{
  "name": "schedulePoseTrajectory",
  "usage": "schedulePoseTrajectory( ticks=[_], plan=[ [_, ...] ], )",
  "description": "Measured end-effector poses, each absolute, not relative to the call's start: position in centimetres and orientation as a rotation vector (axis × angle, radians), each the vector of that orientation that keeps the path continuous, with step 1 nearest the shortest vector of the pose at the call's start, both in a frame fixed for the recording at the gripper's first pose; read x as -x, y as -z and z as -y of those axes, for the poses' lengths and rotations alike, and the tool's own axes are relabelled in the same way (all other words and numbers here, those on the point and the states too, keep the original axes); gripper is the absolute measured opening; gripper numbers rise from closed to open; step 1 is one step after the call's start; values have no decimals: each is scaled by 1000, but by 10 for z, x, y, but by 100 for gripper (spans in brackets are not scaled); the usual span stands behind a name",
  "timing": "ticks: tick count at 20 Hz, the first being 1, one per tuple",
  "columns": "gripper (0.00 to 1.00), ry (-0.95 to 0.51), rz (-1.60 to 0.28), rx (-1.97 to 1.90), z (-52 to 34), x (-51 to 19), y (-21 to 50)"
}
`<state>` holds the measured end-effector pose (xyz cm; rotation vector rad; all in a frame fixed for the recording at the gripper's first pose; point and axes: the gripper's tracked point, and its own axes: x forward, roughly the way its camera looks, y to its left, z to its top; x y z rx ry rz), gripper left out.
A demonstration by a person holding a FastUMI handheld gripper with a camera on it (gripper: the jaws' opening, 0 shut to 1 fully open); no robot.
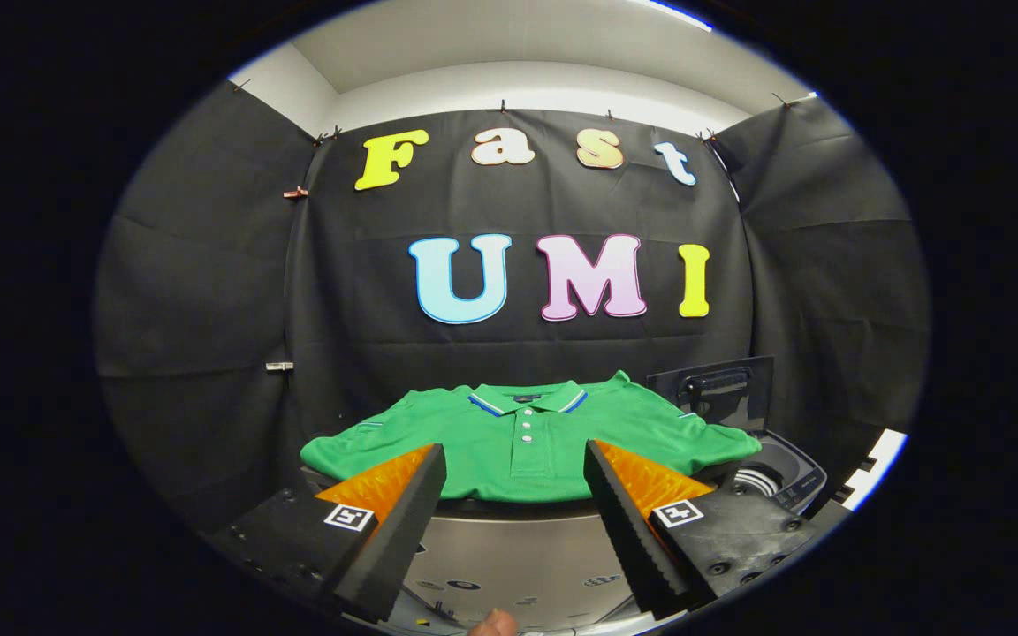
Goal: Put the clothes into the washing machine and then close the washing machine lid.
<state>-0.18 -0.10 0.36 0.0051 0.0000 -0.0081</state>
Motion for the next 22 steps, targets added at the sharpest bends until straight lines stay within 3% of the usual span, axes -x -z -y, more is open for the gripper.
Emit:
schedulePoseTrajectory(
  ticks=[22],
  plan=[
    [99, 11, -8, -9, 3, -4, 0]
  ],
)
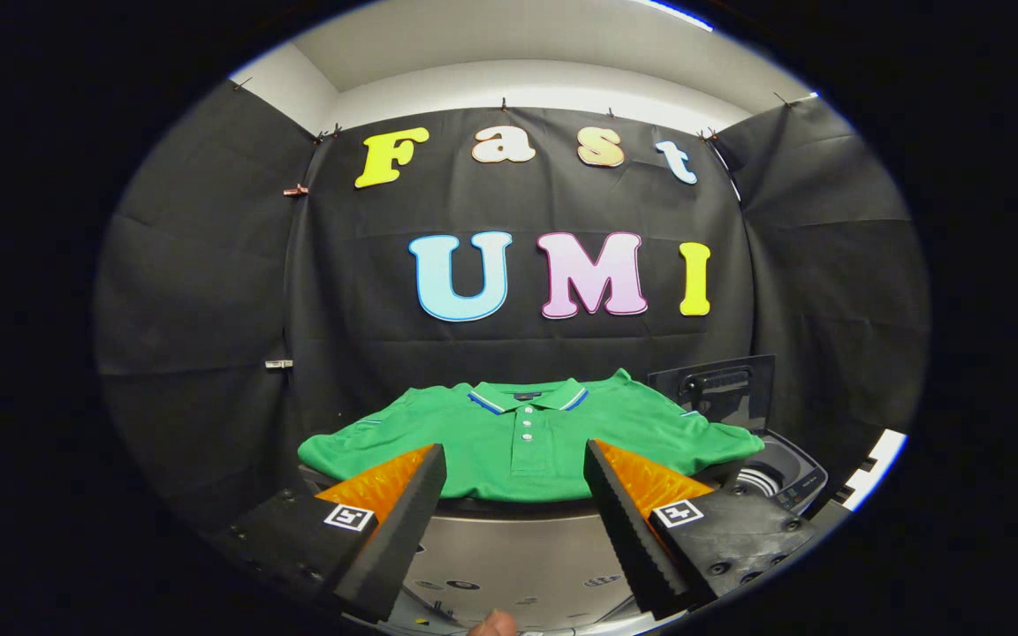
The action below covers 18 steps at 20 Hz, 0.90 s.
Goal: Put the clothes into the washing machine and then close the washing machine lid.
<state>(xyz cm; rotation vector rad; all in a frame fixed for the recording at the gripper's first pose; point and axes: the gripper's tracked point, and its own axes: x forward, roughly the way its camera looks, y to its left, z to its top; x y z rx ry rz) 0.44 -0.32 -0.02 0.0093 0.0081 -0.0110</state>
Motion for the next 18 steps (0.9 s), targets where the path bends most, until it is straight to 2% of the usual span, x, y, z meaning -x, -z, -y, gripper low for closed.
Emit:
schedulePoseTrajectory(
  ticks=[11, 18],
  plan=[
    [99, 34, -11, -50, 12, -37, -23],
    [99, -1, -53, -66, 19, -93, -43]
  ],
)
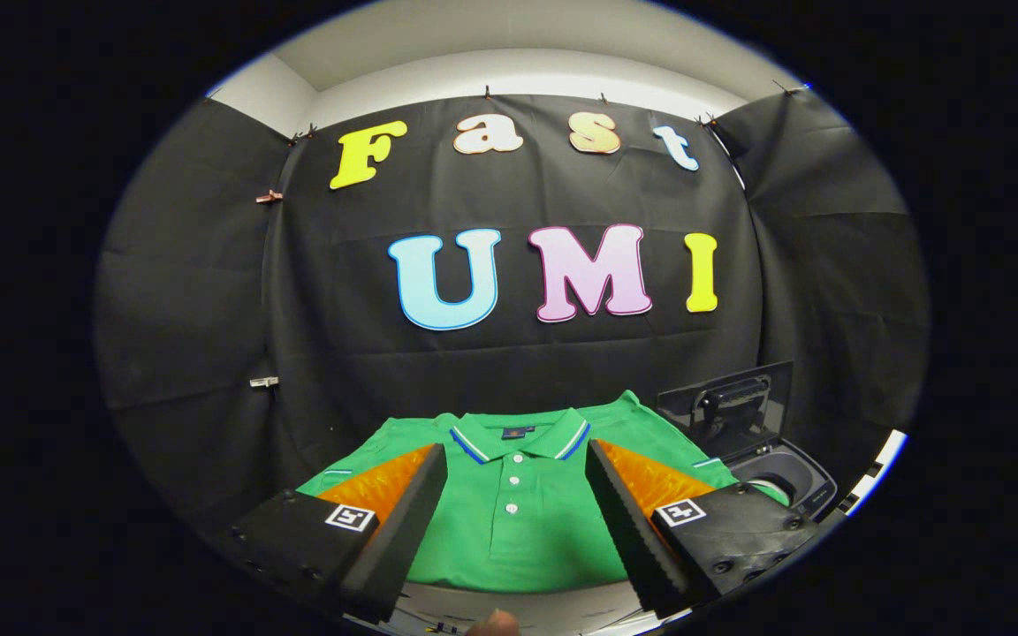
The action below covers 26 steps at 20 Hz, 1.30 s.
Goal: Put the clothes into the washing machine and then close the washing machine lid.
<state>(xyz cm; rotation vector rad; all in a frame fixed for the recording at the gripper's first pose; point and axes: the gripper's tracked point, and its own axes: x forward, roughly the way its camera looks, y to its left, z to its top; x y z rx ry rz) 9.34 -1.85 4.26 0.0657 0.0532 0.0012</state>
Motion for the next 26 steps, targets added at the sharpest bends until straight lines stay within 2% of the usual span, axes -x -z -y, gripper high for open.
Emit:
schedulePoseTrajectory(
  ticks=[8, 20, 26],
  plan=[
    [99, -50, -190, -92, 19, -158, -52],
    [100, -83, -686, 63, 24, -189, 45],
    [100, -82, -854, 70, 20, -189, 58]
  ],
)
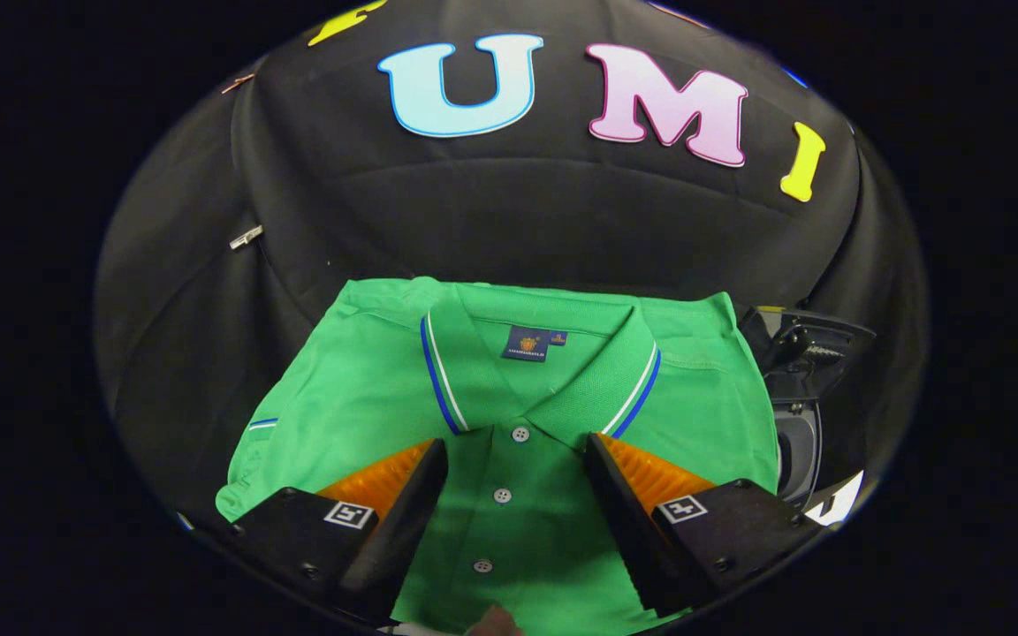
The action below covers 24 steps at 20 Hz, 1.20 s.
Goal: Put the clothes into the washing machine and then close the washing machine lid.
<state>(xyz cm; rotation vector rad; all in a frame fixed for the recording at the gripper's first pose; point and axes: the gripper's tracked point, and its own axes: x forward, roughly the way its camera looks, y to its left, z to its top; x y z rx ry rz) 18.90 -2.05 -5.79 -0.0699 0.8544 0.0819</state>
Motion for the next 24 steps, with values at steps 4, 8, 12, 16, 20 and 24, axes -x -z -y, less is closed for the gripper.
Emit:
schedulePoseTrajectory(
  ticks=[4, 8, 12, 16, 20, 24],
  plan=[
    [100, -44, -978, 66, 27, -189, 59],
    [78, 6, -1046, 37, 36, -194, 60],
    [52, 60, -1086, 13, 37, -197, 53],
    [33, 56, -1097, 40, 45, -199, 56],
    [10, 59, -1039, 57, 47, -201, 52],
    [10, 77, -933, 96, 49, -199, 48]
  ],
)
